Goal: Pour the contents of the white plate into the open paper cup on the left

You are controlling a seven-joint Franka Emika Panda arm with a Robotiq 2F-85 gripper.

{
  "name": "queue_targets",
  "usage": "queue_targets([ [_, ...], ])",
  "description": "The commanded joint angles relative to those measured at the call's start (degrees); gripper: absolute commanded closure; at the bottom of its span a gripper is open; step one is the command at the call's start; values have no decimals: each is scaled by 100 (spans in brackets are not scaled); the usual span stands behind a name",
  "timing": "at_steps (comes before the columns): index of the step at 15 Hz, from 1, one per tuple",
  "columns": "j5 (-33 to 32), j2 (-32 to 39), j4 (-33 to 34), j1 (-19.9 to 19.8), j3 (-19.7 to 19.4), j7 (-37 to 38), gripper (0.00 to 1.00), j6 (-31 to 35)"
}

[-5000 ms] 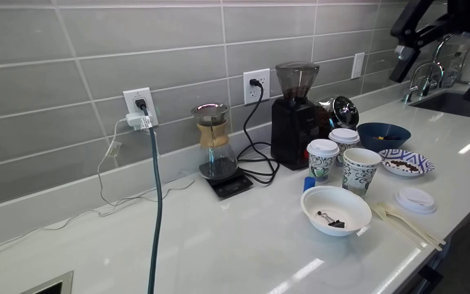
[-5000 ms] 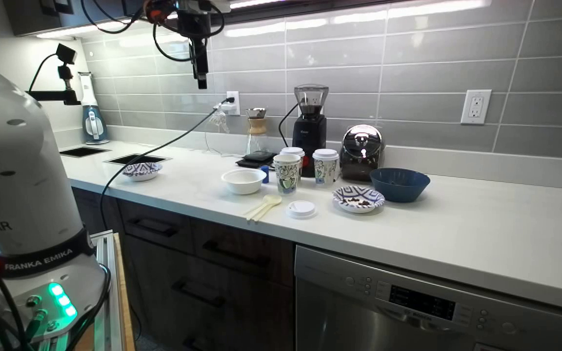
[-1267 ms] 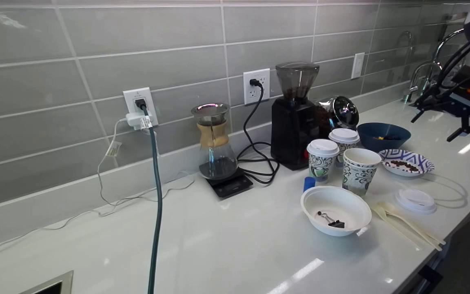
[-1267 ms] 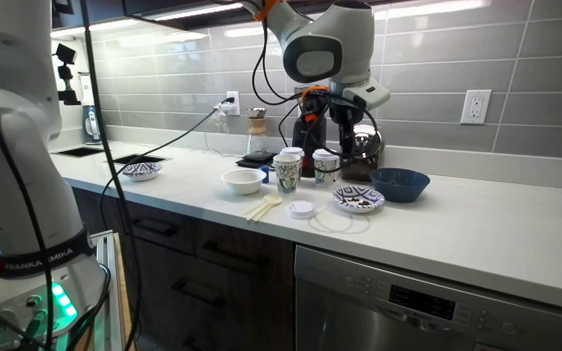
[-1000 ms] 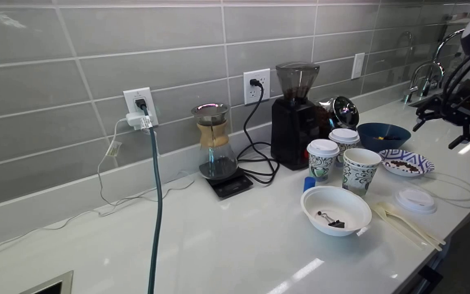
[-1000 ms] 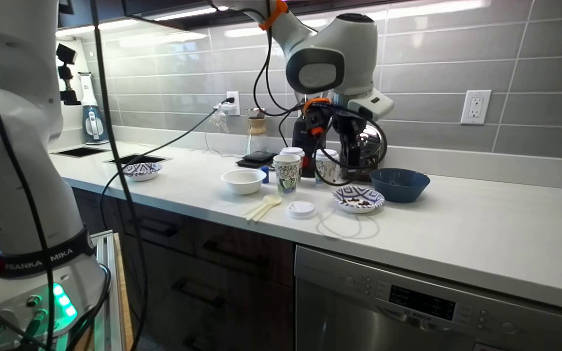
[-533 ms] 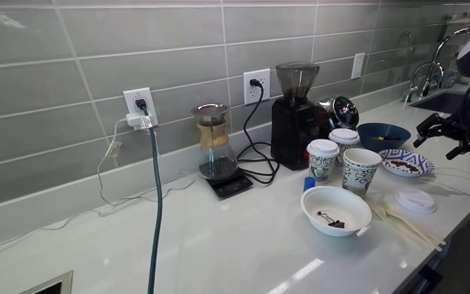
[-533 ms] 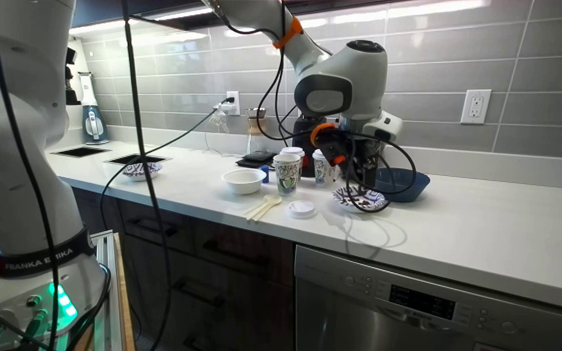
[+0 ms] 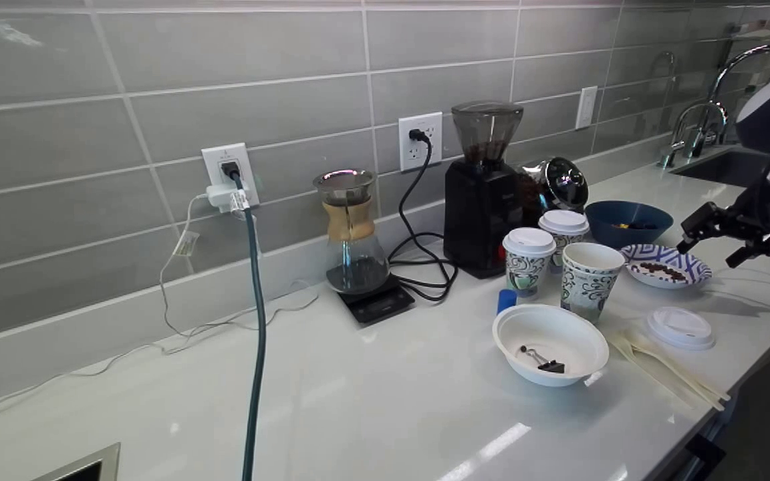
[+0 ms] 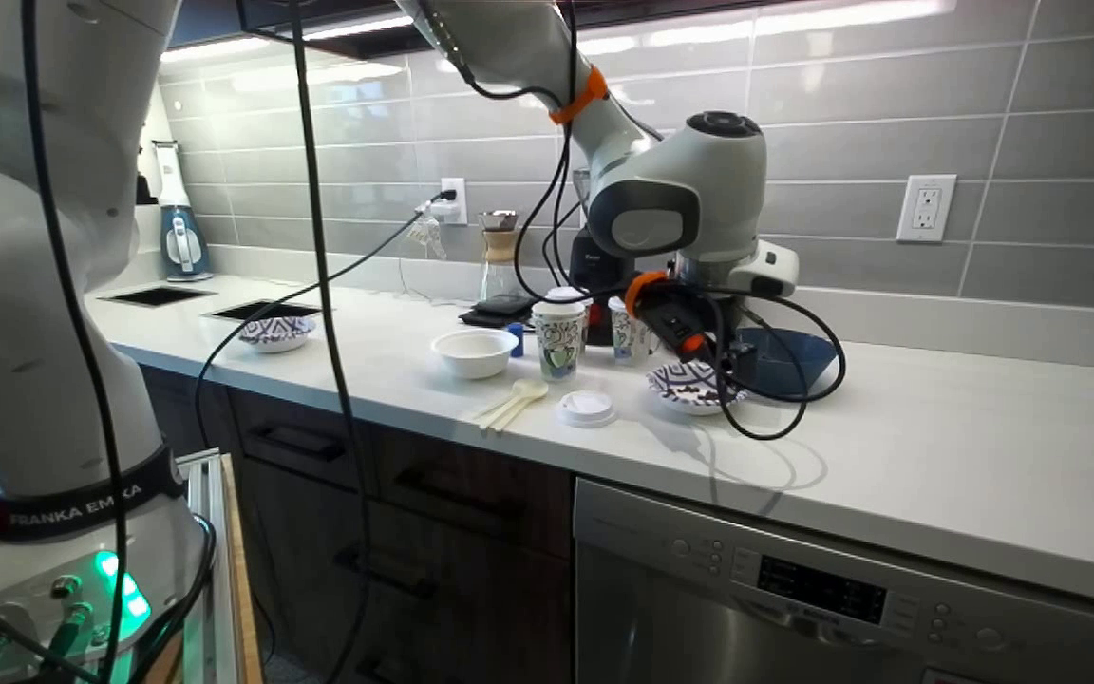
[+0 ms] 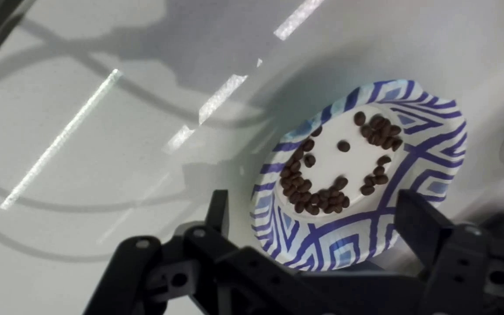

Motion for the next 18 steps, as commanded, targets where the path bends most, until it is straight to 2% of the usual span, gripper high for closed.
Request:
queue_targets([
  [1,-125,259,242,-229,200,-38,32,66],
  [4,-201,340,293,-246,202,58,56,47],
  [10,-395,447,291,-265,144,239,96,2],
  [12,-451,468,290,-284,149,320,100,-24],
  [18,-464,223,302,-192,108,826,99,-290],
])
